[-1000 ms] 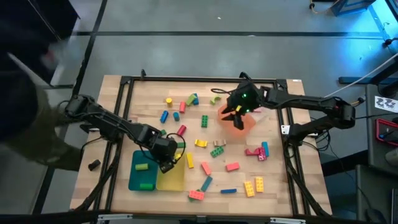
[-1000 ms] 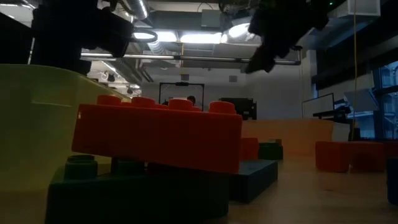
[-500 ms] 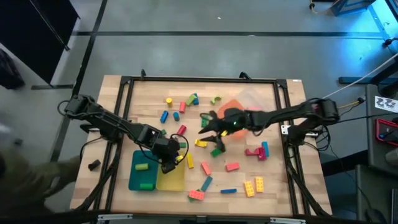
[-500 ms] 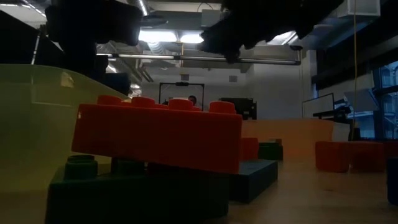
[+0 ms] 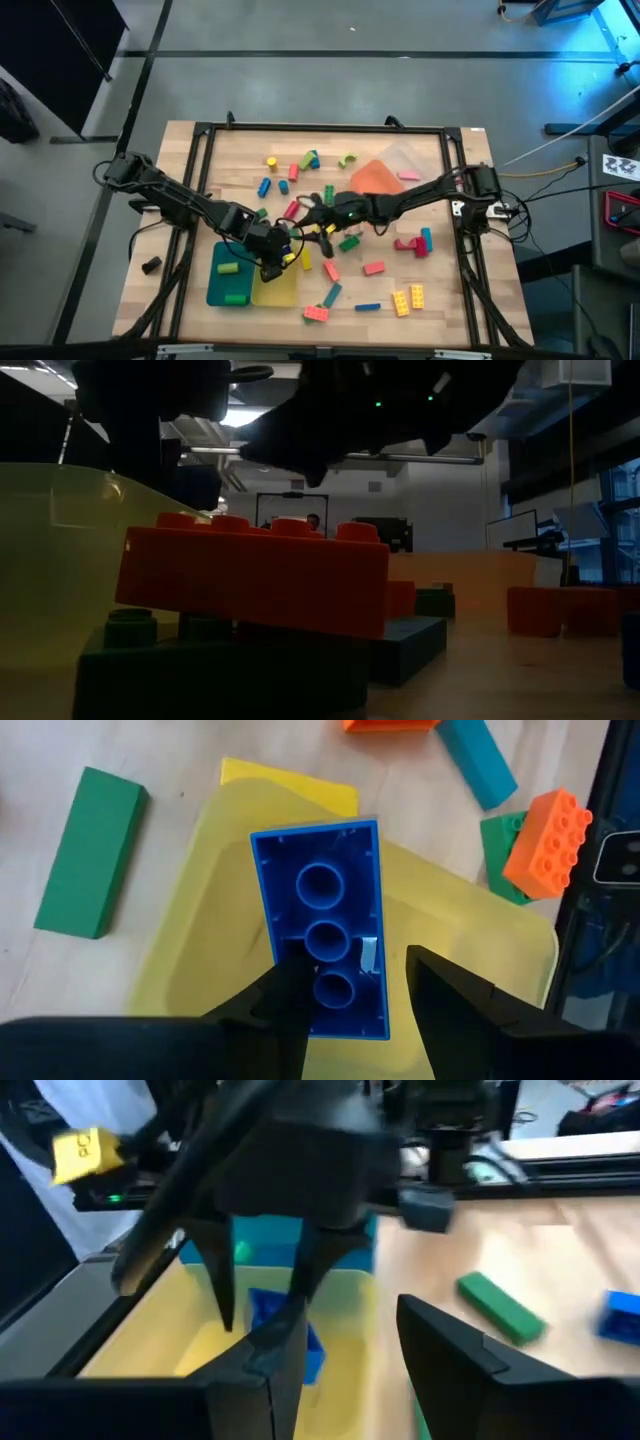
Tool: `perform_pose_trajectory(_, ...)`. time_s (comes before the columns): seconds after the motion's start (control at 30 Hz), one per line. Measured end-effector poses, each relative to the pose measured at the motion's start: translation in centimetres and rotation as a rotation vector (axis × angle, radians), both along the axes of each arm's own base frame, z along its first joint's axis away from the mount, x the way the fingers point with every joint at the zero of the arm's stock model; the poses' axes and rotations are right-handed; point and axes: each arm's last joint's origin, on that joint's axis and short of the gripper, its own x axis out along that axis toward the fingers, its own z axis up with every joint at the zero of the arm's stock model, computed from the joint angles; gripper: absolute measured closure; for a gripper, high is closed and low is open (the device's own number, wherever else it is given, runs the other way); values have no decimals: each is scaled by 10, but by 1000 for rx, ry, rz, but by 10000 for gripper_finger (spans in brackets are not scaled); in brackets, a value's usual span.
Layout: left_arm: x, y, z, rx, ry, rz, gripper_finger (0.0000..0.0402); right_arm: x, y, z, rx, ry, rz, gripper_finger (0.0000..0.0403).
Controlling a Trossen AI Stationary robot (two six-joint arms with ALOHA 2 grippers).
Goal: Sort blocks by size
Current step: Put the blue rectangle game piece into the yellow bin
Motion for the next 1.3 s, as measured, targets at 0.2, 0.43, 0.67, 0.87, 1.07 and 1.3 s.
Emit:
perform_pose_trajectory(0.2,1,-3,1,-7,-20,-4,256,17,13,-13,-15,16,32,244)
perform_pose_trajectory(0.43,0,-4,1,-6,-18,1,256,23,18,-26,-29,39,51,244)
perform_pose_trajectory(0.67,0,-3,2,3,-22,-3,256,23,18,-27,-28,48,51,244)
perform_pose_trajectory(0.87,-6,0,14,14,-68,17,256,23,18,-28,-19,53,49,244)
perform_pose_trajectory(1.07,-17,4,36,2,-157,31,256,23,18,-28,-17,56,48,244)
perform_pose_trajectory(1.3,-25,2,49,-12,-205,11,256,23,18,-28,-17,56,48,244)
